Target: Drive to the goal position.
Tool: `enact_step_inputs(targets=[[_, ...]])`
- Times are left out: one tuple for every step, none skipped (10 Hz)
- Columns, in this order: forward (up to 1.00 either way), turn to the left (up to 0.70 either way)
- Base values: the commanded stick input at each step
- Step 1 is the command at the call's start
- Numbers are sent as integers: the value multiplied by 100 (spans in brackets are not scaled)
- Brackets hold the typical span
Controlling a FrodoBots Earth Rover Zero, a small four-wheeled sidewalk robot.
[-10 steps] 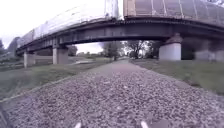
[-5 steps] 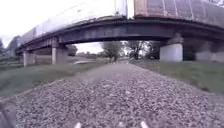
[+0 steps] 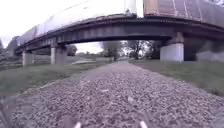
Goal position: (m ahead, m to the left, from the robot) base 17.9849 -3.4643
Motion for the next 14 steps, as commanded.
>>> enact_step_inputs(targets=[[70, 0], [70, 0], [70, 0], [70, 0], [70, 0], [70, 0], [70, 0], [70, 0], [70, 0], [70, 0], [70, 0], [70, 0], [70, 0], [70, 0]])
